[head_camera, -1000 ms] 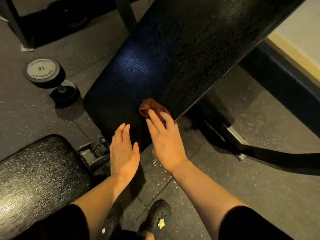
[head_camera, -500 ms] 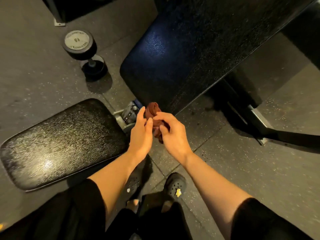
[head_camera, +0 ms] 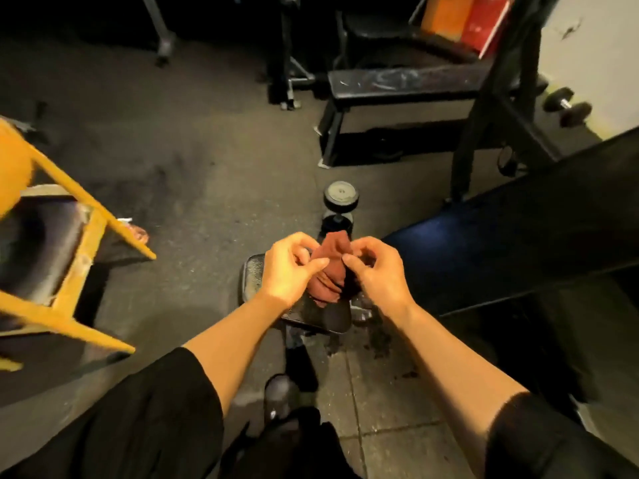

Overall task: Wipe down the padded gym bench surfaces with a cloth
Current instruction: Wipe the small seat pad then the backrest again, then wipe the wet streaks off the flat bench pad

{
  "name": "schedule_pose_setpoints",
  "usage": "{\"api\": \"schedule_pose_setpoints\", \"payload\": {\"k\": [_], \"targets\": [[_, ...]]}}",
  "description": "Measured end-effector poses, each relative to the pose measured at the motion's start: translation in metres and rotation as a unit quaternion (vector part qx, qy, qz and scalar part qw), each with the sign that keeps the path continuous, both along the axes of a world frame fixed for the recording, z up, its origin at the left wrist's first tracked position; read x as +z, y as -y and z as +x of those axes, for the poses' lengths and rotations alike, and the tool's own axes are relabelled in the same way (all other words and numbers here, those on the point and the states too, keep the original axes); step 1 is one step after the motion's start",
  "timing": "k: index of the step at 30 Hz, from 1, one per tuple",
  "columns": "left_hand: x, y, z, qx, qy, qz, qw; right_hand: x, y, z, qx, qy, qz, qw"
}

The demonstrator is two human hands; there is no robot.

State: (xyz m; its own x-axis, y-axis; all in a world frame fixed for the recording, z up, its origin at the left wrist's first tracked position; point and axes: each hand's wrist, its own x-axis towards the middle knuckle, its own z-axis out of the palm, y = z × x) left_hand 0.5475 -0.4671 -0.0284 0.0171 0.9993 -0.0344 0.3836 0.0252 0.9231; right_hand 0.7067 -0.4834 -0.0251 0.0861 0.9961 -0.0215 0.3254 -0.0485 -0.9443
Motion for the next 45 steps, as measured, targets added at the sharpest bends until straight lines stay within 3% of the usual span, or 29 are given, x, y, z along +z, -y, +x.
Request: {"api": "schedule_pose_setpoints", "payload": {"k": [7,11,15,19,22,29,34,39,45], "targets": [[0.097,0.028,-0.125,0.081,-0.088,0.146,0.982,0.094,-0.031,-0.104,0.067,0.077,0.088,0.991],[0.127,0.018,-0.207,0.046,-0.112,0.142,0.982,0.128,-0.059,-0.192,0.128,0.078,0.127,0.981],[0.140,-0.006,-0.287,0.071,-0.142,0.134,0.978,0.144,-0.094,-0.281,0.203,0.046,0.142,0.968],[0.156,-0.052,-0.360,0.029,-0.102,0.100,0.989,0.162,-0.131,-0.352,0.254,0.054,0.152,0.954],[0.169,-0.097,-0.395,-0.020,-0.133,0.102,0.986,0.177,-0.160,-0.382,0.256,0.049,0.150,0.954],[0.181,-0.221,-0.419,-0.056,-0.123,0.121,0.983,0.195,-0.262,-0.381,0.216,0.184,0.120,0.951],[0.174,-0.331,-0.404,-0.052,-0.097,0.141,0.984,0.190,-0.375,-0.355,0.235,0.299,0.113,0.918],[0.168,-0.437,-0.385,-0.027,-0.164,0.122,0.979,0.184,-0.479,-0.338,0.194,0.185,0.085,0.960],[0.185,-0.570,-0.369,-0.117,-0.222,0.164,0.954,0.183,-0.594,-0.311,0.146,0.152,0.103,0.972]]}}
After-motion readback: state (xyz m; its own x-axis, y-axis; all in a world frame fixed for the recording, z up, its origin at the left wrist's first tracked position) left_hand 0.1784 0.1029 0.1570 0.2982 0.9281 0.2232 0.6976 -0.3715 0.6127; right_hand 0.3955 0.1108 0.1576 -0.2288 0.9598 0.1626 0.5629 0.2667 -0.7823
